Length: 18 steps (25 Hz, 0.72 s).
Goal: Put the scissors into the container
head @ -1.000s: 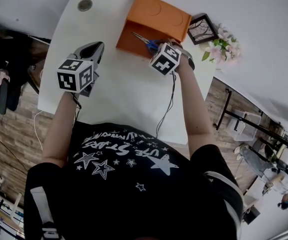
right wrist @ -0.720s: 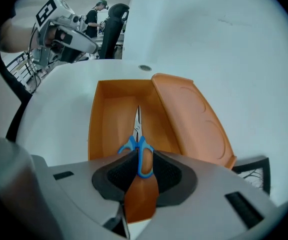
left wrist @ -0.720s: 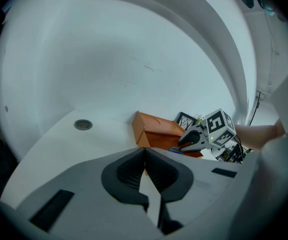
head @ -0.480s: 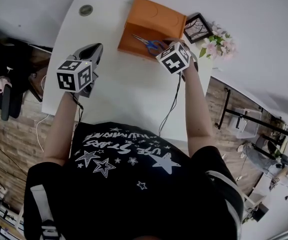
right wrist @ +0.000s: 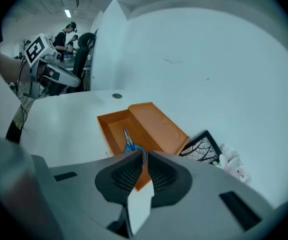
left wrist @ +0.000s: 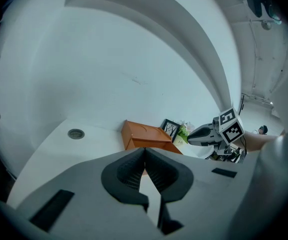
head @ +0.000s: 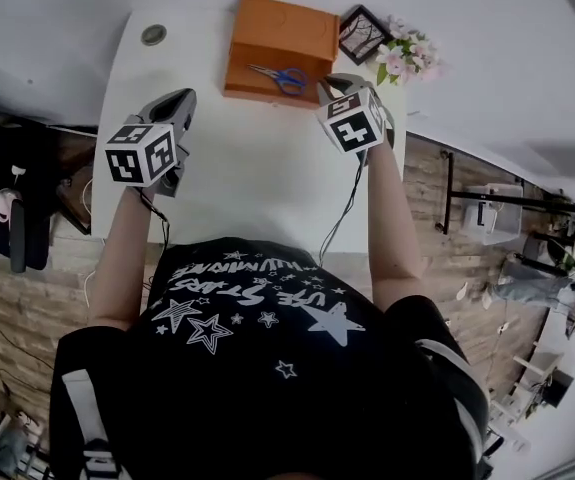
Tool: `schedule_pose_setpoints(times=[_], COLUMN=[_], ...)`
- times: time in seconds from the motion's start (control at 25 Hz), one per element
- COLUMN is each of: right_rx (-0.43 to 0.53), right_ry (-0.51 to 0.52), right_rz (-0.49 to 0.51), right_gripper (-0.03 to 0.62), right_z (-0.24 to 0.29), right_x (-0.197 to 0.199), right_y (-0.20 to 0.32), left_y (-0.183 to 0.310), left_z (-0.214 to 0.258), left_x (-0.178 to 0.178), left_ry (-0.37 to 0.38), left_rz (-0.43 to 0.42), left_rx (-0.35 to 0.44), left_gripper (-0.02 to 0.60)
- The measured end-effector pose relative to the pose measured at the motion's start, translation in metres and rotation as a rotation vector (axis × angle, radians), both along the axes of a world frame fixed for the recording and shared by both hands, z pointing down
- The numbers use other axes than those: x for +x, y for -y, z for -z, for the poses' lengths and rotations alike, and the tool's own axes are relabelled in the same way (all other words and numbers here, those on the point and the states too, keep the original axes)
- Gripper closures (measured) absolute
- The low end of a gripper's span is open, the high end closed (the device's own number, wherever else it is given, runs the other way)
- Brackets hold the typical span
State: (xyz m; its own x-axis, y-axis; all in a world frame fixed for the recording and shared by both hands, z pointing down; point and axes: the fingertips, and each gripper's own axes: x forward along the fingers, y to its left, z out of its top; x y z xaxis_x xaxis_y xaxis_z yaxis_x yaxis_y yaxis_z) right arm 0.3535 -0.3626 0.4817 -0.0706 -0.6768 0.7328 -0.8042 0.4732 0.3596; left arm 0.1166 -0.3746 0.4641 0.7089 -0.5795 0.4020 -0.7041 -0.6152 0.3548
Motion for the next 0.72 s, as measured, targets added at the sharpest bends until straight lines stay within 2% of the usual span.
schedule_pose_setpoints(times=[0.4,0.72], right_rx=[0.157,0.197], right_ry=[0.07,0.077], right_rz=[-0.177,-0.276], right_gripper=[0.54,0.54], right_z=[0.05,0.064], right_x=[-0.018,-0.041], right_y=[-0.056,-0.111], left_y=[-0.039,-0.07], left_z=[0.028,0.042], left_x=[-0.011,-0.019], left_ry=[-0.028,-0.056], left_rz=[-0.103,-0.207], left_rx=[0.058,0.083], left_gripper=[0.561,0.561])
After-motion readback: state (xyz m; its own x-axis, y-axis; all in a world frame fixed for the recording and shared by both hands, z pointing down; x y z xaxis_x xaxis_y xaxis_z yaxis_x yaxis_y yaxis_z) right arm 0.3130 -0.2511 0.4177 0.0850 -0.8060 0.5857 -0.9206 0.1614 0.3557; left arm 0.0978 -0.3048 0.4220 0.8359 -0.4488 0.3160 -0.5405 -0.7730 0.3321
